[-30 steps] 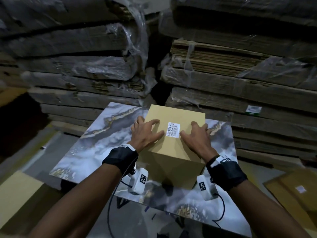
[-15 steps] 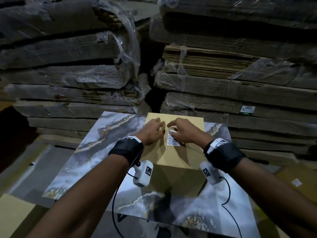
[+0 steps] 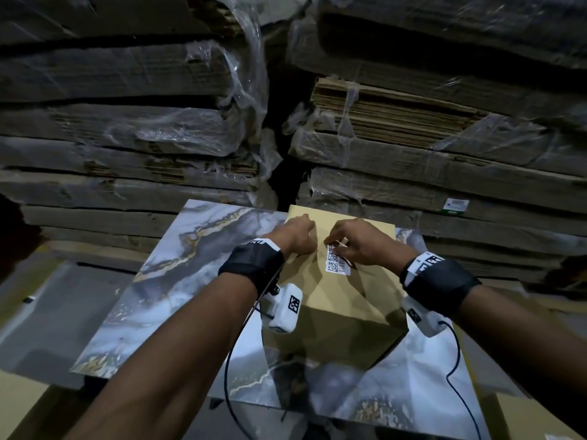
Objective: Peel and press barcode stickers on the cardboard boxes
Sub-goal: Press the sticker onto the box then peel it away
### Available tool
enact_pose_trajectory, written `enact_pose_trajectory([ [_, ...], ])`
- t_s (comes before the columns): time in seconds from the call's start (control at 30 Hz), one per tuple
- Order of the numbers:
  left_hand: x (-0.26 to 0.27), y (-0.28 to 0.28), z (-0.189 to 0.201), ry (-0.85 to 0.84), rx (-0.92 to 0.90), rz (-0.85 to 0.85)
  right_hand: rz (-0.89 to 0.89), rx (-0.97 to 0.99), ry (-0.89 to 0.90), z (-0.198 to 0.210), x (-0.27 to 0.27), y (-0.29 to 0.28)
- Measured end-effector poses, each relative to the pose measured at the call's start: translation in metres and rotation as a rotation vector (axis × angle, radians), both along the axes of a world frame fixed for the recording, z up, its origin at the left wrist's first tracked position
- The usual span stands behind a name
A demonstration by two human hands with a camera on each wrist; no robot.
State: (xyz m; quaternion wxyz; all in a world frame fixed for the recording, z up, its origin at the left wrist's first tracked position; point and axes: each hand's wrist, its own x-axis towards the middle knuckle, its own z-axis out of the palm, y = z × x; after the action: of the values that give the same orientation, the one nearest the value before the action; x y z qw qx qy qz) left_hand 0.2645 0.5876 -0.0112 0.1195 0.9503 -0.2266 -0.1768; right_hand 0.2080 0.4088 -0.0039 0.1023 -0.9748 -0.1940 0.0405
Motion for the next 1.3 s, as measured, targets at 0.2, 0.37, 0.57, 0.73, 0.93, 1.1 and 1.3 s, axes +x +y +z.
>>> enact_pose_trajectory([
  [0.2,0.002,0.000,0.007,0.059,-0.006,0.038,-0.067,0.021,-0.004,-0.001,-0.002,0.007],
  [0.37,0.005,-0.006,0.001,0.100,0.019,0.014,-0.055,0.057,0.062,0.008,-0.012,0.001],
  [0.57,-0.004,0.000,0.009,0.047,-0.019,0.020,-0.055,0.035,0.147,0.014,-0.032,-0.025],
  [0.73,-0.003,-0.004,0.005,-0.034,-0.029,0.031,-0.015,0.096,0.073,0.006,-0.039,-0.030],
  [0.93,-0.006,-0.004,0.008,-0.021,-0.035,0.043,0.035,0.047,0.016,0.005,-0.035,-0.023],
  [1.1,-0.004,-0.002,0.010,0.004,-0.063,0.069,0.048,-0.027,-0.005,0.006,-0.037,-0.019],
  [1.3,0.000,-0.002,0.007,-0.028,-0.057,0.072,-0.027,0.065,-0.028,0.003,-0.022,-0.018],
])
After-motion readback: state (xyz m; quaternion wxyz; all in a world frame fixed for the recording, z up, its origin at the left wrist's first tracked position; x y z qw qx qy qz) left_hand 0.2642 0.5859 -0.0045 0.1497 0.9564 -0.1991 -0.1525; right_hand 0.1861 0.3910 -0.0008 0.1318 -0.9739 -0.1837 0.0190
